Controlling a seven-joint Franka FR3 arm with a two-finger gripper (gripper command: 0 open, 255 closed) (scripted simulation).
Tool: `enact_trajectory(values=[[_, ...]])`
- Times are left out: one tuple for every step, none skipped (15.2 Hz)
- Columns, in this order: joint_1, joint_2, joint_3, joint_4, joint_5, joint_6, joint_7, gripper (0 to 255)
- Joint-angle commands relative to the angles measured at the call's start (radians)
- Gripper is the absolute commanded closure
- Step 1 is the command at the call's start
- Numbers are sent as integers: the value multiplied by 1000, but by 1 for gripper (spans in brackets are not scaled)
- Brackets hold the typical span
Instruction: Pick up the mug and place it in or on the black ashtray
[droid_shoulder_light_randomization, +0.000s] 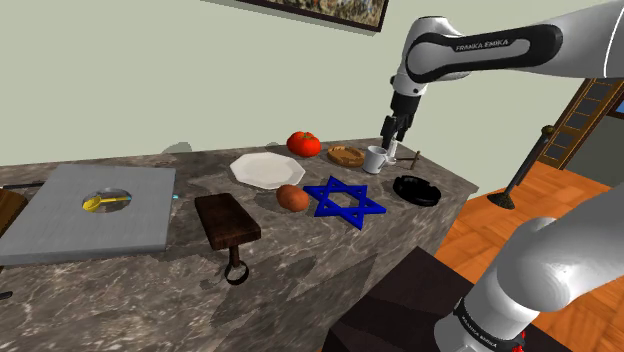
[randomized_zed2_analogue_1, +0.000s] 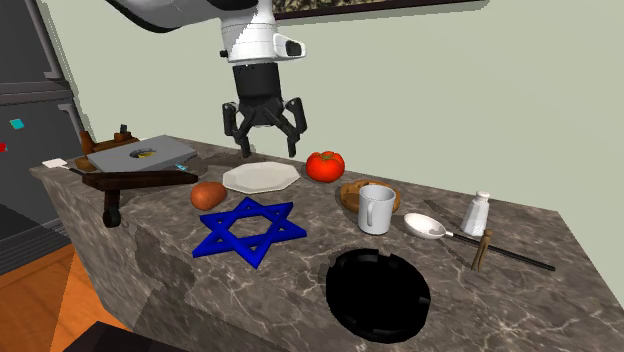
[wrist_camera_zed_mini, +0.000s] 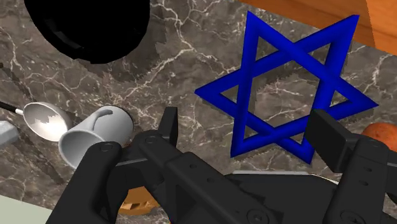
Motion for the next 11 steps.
enact_trajectory(values=[[-8,66,-30,27,0,39,-39,0],[-11,100,-43,45,3,55,-56,0],[-15,135,-55,65,7,69,-74,0],[-18,170,-66,86,12,83,-92,0],[-22,206,-77,108,19,96,-110,0],[-26,242,-88,131,27,108,-129,0],[-30,279,-98,156,36,119,-148,0],[-35,317,-107,182,46,129,-167,0],[-40,355,-115,209,57,138,-186,0],[-46,393,-122,238,69,145,-205,0],[-53,432,-129,268,81,152,-224,0]])
